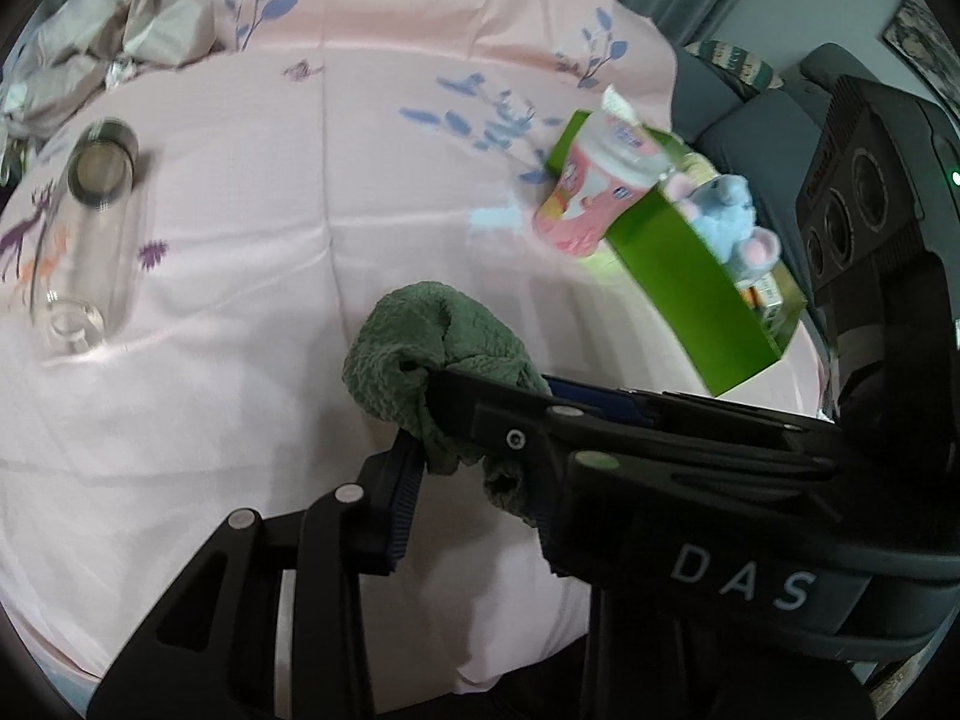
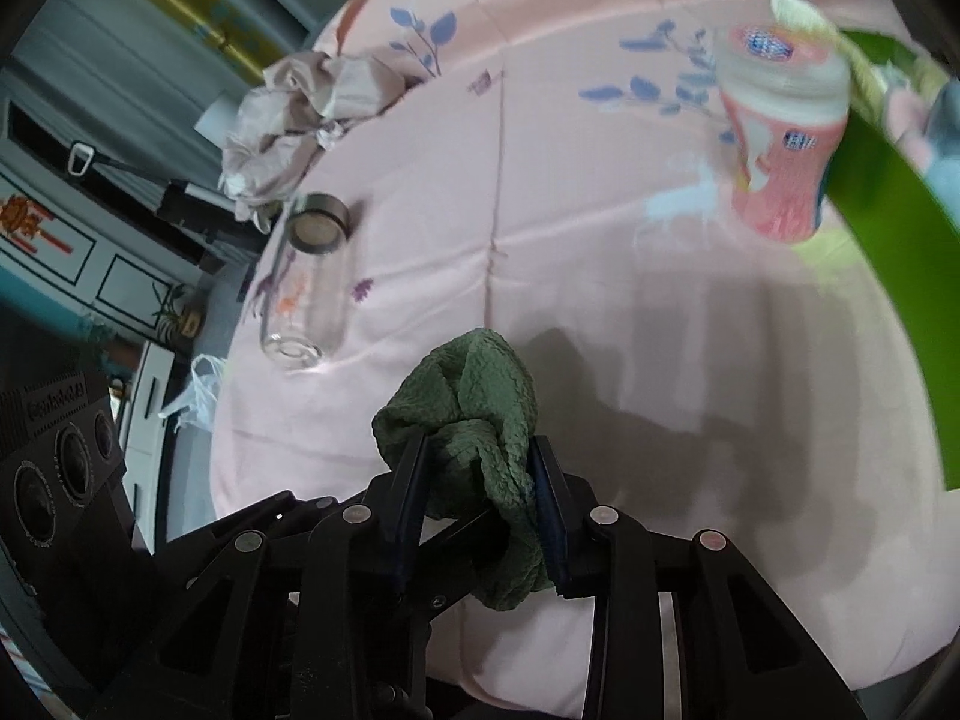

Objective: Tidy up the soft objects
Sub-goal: 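Carry the green cloth into the green box and lower it, then open the right gripper and withdraw it from the box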

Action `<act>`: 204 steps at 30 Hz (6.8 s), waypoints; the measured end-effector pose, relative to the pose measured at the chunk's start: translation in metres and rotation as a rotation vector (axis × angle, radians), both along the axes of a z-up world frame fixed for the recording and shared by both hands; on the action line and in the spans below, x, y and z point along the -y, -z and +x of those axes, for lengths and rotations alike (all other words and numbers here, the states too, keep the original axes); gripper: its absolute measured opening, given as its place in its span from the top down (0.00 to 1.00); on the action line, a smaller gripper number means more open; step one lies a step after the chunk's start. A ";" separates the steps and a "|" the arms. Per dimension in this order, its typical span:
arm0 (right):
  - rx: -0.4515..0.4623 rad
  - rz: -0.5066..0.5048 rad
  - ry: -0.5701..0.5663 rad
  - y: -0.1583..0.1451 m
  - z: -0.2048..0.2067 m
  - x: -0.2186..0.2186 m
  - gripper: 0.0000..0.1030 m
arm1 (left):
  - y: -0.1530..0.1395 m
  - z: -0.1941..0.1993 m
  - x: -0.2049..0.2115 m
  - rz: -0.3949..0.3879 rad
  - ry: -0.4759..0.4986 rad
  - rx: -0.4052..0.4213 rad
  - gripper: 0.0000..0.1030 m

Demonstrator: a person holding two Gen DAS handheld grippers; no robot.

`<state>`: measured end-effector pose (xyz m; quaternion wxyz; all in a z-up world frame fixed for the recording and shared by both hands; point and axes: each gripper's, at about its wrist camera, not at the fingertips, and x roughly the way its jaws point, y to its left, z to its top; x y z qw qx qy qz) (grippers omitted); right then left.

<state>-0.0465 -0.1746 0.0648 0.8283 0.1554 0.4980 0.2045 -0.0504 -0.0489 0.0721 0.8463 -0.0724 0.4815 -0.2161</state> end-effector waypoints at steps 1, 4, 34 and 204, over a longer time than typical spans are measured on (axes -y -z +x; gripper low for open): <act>0.011 -0.002 0.005 -0.004 -0.002 0.002 0.65 | -0.005 -0.001 0.003 0.002 0.009 0.013 0.71; 0.039 -0.003 0.025 -0.015 -0.006 0.008 0.65 | -0.015 -0.002 0.009 0.000 0.029 0.036 0.71; 0.251 0.033 0.176 -0.079 -0.022 0.091 0.65 | -0.085 0.006 0.092 0.049 0.203 0.221 0.71; 0.323 -0.043 0.751 -0.101 -0.043 0.243 0.17 | -0.124 0.018 0.163 0.028 0.234 0.312 0.01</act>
